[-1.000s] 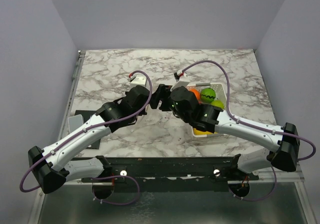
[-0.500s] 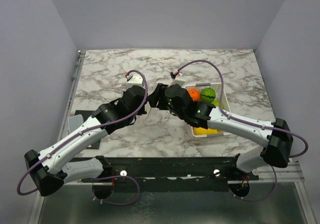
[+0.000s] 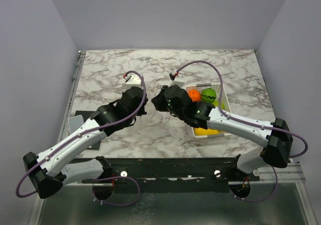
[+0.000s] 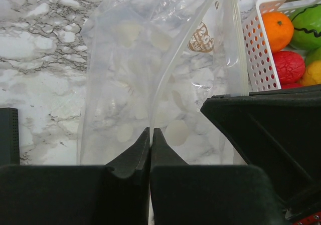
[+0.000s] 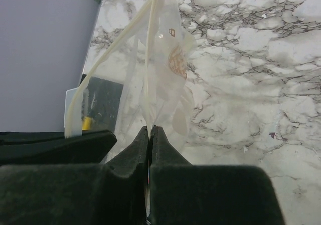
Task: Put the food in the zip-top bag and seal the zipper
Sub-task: Open the zipper of the food storage bag.
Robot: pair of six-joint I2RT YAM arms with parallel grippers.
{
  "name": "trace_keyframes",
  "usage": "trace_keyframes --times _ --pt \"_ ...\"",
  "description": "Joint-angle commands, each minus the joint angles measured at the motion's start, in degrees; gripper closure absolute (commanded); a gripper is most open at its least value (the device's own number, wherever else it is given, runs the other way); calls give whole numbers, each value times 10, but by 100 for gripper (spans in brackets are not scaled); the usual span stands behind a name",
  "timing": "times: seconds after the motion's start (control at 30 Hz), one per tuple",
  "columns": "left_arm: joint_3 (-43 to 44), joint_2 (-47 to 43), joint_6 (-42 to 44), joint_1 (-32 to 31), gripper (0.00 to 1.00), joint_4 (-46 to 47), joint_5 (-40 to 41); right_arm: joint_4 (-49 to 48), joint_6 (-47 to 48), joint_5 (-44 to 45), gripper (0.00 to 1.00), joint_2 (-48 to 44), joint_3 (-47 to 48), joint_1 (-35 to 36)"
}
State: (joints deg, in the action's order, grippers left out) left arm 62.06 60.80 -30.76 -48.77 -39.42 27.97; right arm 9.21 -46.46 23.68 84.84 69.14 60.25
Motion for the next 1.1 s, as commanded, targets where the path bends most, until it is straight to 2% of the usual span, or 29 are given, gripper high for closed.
trace_keyframes --times 0.0,0.23,0.57,0.7,0.87,1.07 --pt "-5 -3 3 -1 94 9 28 18 15 3 99 -11 -4 -3" --pt "8 11 15 -1 75 7 50 23 33 5 99 -23 -18 -2" --pt "32 43 29 -1 71 4 59 16 48 -11 99 -29 -33 -2" --pt "40 46 34 -1 74 1 64 17 51 -6 99 -32 -36 -2" --pt "51 48 45 -1 100 -12 66 20 50 3 99 -30 -41 -2" --pt "67 54 68 -2 100 -37 74 25 43 26 99 -27 -59 -2"
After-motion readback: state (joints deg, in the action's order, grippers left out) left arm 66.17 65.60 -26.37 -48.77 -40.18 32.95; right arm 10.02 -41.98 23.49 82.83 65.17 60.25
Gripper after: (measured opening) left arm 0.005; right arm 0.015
